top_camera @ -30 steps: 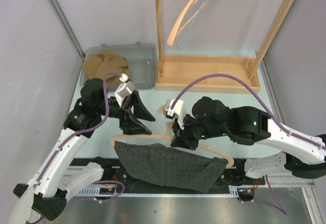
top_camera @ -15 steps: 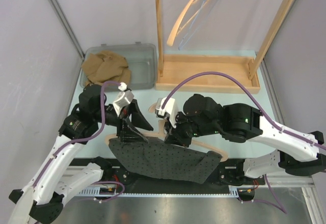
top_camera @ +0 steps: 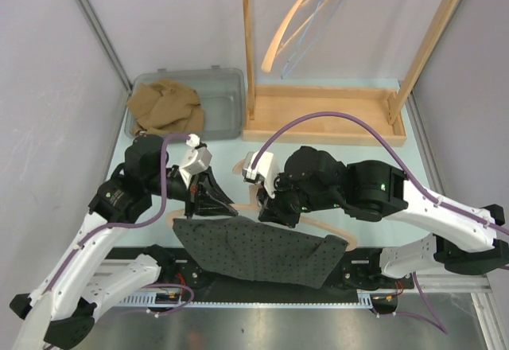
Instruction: Place the skirt on the hanger
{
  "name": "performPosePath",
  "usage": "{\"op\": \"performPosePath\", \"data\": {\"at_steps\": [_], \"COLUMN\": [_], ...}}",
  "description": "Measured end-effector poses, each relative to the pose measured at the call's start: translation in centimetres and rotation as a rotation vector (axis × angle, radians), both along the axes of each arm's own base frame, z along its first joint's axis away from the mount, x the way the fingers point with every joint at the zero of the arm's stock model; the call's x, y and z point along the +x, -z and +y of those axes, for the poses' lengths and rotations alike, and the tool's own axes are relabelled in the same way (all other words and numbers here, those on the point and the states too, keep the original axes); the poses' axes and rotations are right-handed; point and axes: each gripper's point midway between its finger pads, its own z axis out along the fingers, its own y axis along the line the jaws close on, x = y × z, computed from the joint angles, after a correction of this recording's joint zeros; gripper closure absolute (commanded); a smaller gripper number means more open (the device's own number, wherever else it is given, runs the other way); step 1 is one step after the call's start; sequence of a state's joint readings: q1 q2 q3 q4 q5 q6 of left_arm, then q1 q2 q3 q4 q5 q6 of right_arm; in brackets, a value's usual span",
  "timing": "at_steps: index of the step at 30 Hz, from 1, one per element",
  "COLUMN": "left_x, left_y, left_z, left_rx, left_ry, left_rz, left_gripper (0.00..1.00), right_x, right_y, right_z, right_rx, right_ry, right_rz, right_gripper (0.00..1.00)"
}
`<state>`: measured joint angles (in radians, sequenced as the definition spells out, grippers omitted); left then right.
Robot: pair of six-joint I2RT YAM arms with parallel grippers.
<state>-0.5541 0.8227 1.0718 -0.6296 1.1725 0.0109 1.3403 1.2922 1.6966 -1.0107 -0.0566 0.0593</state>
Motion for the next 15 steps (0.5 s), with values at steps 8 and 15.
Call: {"op": "performPosePath", "data": {"at_steps": [8,15], "left_x": [0.5,-0.2], "left_y": [-0.2,-0.7], "left_z": [0.6,2.0], "left_rx": [0.031,0.073], "left_ry": [-0.073,-0.131], "left_rz": [-0.089,-0.120], "left_gripper": [1.00,1.00], "right_x": [-0.2,-0.4], "right_y": [-1.2,-4.8], "right_z": [0.3,-3.2], "right_rx": [0.062,0.239], "right_ry": [-0.012,0.005], "right_rz": [-0.007,-0.014], "right_gripper": [0.36,0.32]}}
